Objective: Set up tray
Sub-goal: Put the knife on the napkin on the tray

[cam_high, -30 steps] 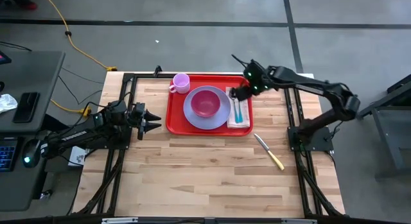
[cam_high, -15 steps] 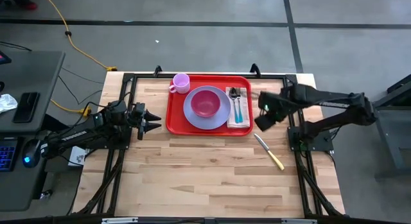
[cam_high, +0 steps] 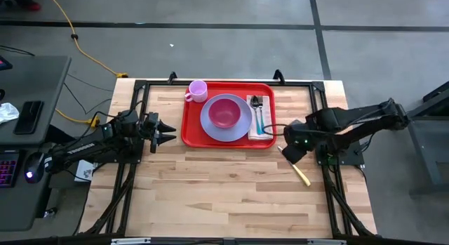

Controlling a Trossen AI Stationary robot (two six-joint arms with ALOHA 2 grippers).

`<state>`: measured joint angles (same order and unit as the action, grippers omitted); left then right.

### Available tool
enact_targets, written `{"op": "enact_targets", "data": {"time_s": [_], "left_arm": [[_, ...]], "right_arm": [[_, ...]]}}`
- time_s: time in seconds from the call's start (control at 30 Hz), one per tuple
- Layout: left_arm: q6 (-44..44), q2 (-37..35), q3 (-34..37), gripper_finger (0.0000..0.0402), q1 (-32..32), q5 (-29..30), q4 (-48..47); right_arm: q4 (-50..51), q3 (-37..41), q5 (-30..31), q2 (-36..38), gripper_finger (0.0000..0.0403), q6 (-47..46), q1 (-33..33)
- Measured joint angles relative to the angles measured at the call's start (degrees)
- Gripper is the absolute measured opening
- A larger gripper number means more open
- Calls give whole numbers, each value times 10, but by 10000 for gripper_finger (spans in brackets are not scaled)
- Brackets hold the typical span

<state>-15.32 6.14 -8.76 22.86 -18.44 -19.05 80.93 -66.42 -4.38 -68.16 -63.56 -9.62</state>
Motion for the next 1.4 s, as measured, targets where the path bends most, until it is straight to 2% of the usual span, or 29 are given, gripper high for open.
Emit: {"op": "enact_targets", "data": {"time_s": [0.13,0.43,0.6,0.9,1.07,1.4], "left_arm": [[0,0,0,211,0,0,0],[0,0,0,211,0,-14,0],[0,0,0,211,0,-16,0],[26,0,0,211,0,-18,22],[62,0,0,211,0,-50,46],[62,0,0,211,0,-51,42]], "right_arm": [[-12,41,-12,0,82,-31,-23],[-192,191,-38,0,82,-72,-41],[-247,249,-57,0,82,-86,-38],[-261,277,-56,0,82,-96,-39],[-267,280,-48,0,82,-88,-39],[-268,280,-46,0,82,-70,-39]]}}
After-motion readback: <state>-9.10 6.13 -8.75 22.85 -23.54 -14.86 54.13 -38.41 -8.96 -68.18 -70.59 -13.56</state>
